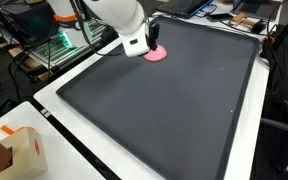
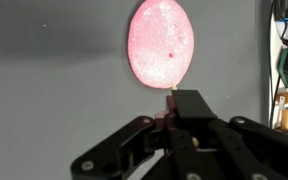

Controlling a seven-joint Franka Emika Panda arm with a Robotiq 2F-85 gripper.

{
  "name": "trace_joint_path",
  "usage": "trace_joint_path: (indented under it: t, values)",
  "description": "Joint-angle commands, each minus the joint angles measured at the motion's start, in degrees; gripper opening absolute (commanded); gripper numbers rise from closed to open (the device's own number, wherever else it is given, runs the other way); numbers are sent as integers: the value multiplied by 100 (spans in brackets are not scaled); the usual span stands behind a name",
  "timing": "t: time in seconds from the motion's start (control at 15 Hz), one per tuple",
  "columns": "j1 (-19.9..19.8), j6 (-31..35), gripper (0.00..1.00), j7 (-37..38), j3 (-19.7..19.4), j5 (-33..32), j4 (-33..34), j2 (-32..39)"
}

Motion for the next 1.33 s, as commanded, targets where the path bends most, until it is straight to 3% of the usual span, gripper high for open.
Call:
trace_joint_path:
  t: [0.0,1.27]
  values:
    - [132,138,3,532,107,-505,-45,-283]
    - [937,150,3,2671,750,-2981,-52,-1167]
